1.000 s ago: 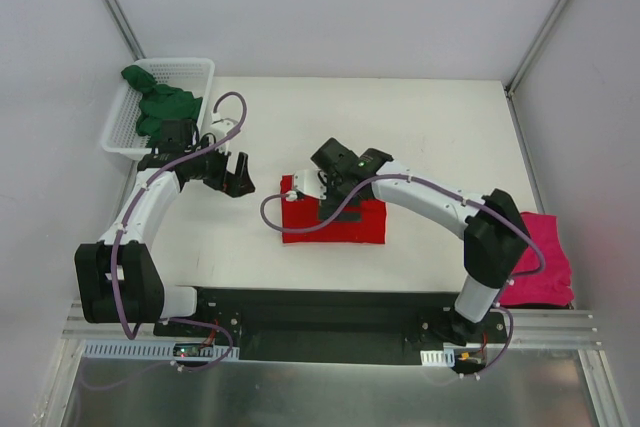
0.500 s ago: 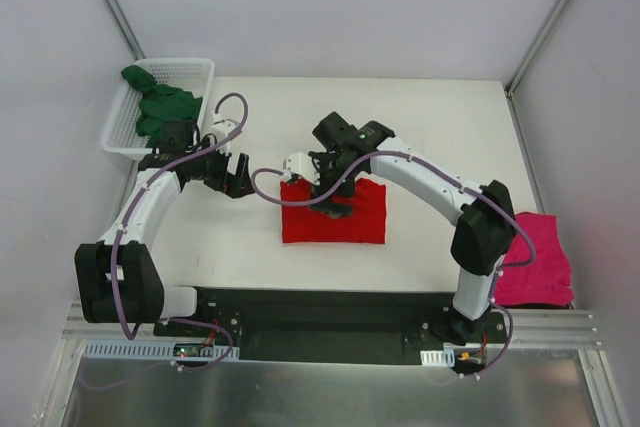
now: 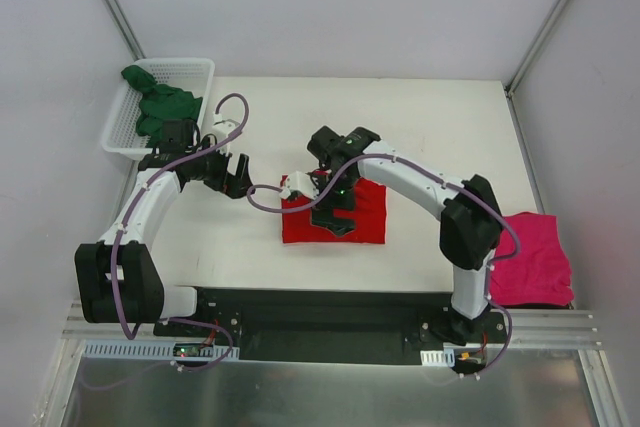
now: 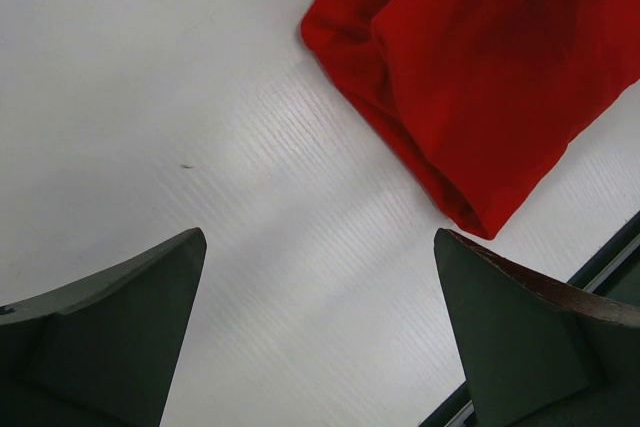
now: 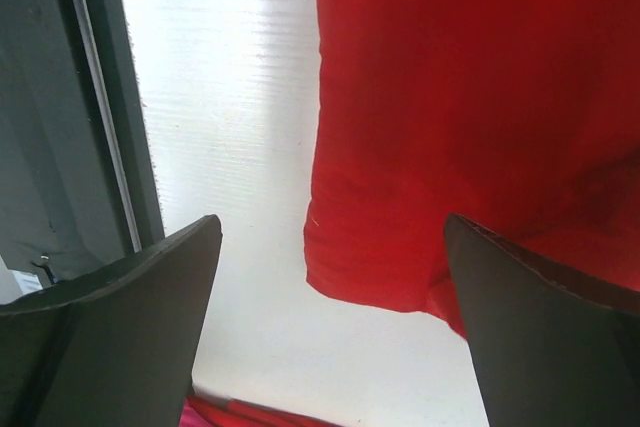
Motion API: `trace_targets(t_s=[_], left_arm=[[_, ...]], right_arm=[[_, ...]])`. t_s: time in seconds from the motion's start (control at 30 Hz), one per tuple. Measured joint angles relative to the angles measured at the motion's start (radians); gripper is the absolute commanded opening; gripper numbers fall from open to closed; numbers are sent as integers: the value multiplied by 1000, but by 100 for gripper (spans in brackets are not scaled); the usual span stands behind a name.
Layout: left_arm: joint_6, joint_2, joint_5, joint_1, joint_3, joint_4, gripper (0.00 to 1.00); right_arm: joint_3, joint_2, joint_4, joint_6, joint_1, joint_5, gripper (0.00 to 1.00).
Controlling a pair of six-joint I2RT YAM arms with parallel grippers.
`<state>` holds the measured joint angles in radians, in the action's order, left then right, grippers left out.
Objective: Fold and stack the t-shirts
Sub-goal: Fold the long partially folded tshirt into a neat square
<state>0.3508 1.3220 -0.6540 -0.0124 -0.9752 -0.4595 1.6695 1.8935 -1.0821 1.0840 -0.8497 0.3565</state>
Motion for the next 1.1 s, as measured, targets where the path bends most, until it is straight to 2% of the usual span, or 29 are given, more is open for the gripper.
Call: trace_targets(t_s=[0.2, 0.37, 0.53, 0.77, 0.9, 1.1], left_arm=[[1, 0, 0, 0, 0, -2, 99], [2, 0, 0, 0, 0, -2, 99], [2, 0, 0, 0, 1, -2, 99], [-2, 0, 3, 5, 8, -3, 99], [-10, 0, 38, 66, 6, -2, 99], [-10, 62, 89, 224, -71, -5, 99]], right_arm=[[0, 93, 14, 21, 37, -50, 96], [0, 134, 70, 3, 78, -187, 96], [0, 133, 111, -53, 130, -332, 96], [-26, 60, 97, -105, 149, -349, 96], [-129, -19, 106, -113, 150, -367, 96], [-216, -59, 109, -122, 202, -396, 96]])
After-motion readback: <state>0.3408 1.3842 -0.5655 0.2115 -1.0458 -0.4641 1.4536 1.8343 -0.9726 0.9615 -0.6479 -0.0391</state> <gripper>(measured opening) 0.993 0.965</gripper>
